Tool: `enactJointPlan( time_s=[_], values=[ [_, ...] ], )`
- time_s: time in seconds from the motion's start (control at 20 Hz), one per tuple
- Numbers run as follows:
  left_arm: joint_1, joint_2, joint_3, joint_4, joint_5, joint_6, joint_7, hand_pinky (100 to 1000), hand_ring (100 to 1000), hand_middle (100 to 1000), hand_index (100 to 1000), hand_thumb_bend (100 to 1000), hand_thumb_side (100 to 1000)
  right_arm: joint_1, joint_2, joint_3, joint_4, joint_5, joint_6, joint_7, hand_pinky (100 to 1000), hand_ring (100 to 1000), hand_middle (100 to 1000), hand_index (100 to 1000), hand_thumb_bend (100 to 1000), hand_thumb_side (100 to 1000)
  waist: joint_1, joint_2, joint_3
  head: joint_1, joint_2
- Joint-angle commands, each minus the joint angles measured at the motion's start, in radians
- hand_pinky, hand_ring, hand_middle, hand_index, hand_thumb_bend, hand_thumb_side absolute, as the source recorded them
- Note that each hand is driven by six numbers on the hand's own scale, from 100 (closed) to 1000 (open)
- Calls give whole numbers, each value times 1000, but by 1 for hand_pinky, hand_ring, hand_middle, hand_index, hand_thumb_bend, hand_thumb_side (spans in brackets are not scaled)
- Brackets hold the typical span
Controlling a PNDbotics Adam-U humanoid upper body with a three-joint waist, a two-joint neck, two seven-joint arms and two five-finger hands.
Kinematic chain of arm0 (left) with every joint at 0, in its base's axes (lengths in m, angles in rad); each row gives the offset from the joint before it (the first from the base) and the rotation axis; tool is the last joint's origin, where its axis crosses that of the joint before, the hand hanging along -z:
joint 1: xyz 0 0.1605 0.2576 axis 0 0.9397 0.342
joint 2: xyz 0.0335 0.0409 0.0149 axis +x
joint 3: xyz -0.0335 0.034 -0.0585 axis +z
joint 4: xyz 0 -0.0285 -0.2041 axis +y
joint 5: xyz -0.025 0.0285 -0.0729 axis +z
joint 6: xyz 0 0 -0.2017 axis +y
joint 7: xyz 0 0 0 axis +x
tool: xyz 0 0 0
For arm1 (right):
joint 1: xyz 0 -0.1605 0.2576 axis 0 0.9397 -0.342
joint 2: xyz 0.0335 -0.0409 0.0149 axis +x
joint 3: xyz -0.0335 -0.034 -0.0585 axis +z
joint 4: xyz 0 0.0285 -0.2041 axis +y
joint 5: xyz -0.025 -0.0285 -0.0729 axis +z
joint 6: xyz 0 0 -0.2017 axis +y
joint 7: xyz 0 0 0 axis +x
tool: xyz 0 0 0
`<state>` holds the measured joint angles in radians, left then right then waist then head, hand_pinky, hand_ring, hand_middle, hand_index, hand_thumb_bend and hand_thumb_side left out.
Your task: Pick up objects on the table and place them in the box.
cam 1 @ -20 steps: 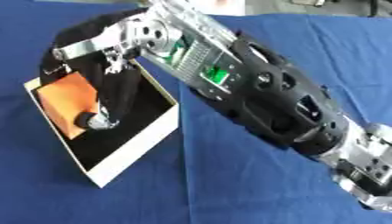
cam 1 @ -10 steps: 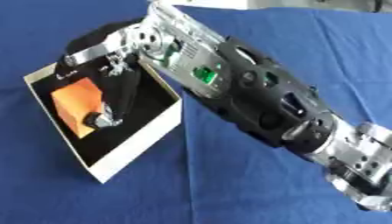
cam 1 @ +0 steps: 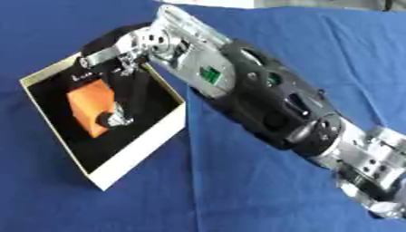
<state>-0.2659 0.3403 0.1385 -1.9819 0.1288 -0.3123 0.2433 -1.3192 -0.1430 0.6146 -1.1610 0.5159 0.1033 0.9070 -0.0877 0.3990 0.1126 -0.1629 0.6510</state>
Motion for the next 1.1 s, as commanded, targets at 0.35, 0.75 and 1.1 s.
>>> enactJointPlan(
  time_s=[0.35,0.75,1.1],
  values=[
    [-17,4,-2,-18,5,2,-8,467,470,512,673,100,681,-13,29,-57,103,112,-126,0,818,885,789,865,100,389,6,-11,9,-11,-2],
    [-14,2,-2,-18,4,8,-10,468,469,511,673,100,684,-26,27,-77,98,232,-222,-48,867,933,876,943,351,527,9,-13,5,-13,-4],
    [-13,1,-3,-18,4,11,-13,468,469,510,674,100,683,-31,31,-85,91,300,-268,-68,874,934,875,962,406,541,12,-19,-1,-16,-6]
  ],
)
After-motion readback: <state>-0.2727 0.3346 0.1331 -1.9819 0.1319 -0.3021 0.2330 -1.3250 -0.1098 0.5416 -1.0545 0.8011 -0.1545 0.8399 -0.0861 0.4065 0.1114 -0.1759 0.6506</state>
